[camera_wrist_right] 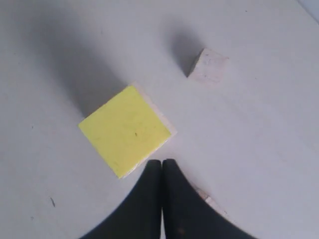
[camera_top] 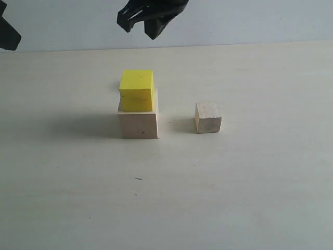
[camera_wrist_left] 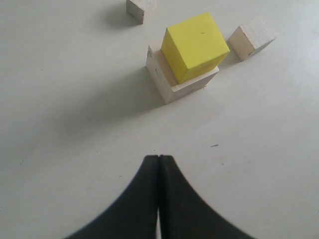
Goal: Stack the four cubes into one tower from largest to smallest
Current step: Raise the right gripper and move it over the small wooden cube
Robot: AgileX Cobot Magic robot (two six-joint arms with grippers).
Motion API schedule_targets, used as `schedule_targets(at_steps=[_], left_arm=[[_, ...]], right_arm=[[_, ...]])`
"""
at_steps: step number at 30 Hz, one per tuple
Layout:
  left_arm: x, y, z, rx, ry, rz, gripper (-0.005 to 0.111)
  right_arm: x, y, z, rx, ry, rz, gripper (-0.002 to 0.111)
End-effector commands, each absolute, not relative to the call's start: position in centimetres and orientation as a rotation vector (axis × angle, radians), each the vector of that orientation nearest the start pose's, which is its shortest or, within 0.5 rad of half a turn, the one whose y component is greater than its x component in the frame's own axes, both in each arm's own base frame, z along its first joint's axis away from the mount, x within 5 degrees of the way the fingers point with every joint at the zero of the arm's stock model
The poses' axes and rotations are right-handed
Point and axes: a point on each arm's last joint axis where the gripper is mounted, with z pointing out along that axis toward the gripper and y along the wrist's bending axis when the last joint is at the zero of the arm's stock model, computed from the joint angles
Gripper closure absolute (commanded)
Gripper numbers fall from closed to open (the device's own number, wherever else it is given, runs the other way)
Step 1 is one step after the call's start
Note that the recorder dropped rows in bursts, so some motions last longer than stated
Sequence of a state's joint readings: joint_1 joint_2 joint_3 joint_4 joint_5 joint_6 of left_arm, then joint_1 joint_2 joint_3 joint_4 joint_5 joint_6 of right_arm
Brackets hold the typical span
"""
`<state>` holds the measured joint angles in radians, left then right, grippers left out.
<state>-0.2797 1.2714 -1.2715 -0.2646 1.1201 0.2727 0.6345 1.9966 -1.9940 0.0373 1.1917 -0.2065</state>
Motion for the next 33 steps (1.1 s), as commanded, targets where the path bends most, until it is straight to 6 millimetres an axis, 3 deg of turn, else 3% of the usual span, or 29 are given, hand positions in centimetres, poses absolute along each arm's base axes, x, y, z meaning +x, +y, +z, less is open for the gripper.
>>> schedule_targets(at_steps=[1, 5, 10, 15, 19, 24, 33], left_arm=[[23.0, -8.9, 37.5, 0.641, 2.487, -0.359, 0.107], [23.1, -8.9, 37.5, 0.638, 2.481, -0.358, 0.107], [23.9, -9.2, 37.4, 0.61, 2.444, -0.373, 0.107], [25.1, -9.7, 36.6, 0.582, 2.447, -0.414, 0.107], [26.1, -10.3, 35.4, 0.571, 2.494, -0.456, 0.107], [27.0, -10.6, 34.1, 0.573, 2.543, -0.474, 0.107], [27.2, -10.7, 33.8, 0.583, 2.55, -0.475, 0.107]], right_arm=[[35.8, 24.2, 33.2, -0.726, 2.448, 0.28, 0.108], [34.4, 22.2, 31.8, -0.568, 2.408, 0.257, 0.108], [32.4, 20.1, 27.4, -0.472, 2.486, 0.176, 0.108], [32.1, 19.1, 24.1, -0.344, 2.608, 0.062, 0.108], [32.7, 19.2, 23.1, -0.38, 2.625, 0.001, 0.107], [33.5, 19.3, 22.4, -0.47, 2.642, -0.11, 0.089], [33.5, 19.4, 21.4, -0.421, 2.69, -0.099, 0.063]])
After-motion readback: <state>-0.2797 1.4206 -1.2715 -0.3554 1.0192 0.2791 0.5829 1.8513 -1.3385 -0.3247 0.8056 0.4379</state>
